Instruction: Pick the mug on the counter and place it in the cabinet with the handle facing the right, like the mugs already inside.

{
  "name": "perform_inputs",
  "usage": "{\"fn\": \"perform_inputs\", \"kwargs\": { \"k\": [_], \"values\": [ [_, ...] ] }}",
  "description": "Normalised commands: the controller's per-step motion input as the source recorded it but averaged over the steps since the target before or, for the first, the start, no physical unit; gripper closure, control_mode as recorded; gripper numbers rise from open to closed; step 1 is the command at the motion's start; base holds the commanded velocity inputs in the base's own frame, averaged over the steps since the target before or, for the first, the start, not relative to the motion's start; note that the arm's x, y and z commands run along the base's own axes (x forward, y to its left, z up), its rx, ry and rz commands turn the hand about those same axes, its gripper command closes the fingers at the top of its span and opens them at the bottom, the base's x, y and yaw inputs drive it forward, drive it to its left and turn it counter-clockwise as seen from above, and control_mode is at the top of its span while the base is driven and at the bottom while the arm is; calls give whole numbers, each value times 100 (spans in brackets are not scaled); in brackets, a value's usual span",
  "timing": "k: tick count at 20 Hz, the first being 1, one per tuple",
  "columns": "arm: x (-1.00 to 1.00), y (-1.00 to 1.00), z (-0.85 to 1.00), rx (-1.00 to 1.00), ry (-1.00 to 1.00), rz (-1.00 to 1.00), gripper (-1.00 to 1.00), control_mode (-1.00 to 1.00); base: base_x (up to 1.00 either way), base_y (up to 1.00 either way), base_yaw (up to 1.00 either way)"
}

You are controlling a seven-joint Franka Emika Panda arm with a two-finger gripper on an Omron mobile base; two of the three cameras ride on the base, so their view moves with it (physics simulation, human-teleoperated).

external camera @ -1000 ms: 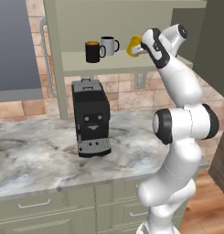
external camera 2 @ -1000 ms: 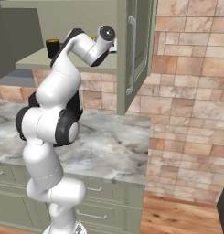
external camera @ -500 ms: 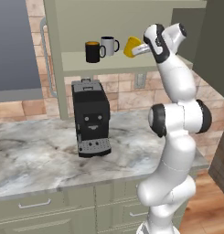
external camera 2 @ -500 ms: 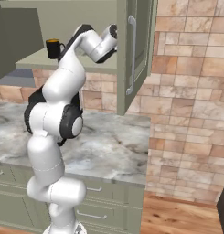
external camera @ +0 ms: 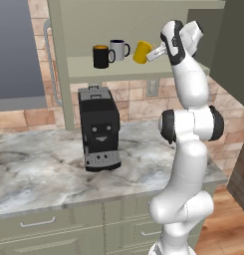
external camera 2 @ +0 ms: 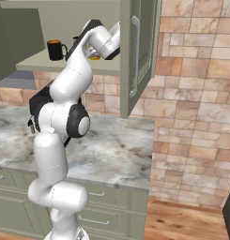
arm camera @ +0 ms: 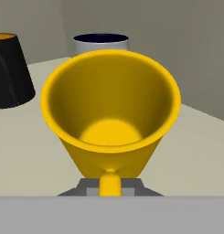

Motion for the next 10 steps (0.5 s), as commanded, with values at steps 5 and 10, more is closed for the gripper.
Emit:
{"fn": "perform_inputs", "kwargs": {
  "k": [5,10],
  "values": [
    [12,0,0,-8,4,19,100,-100,0,0,0],
    [13,0,-4,-7,2,17,100,-100,0,0,0]
  ]
}}
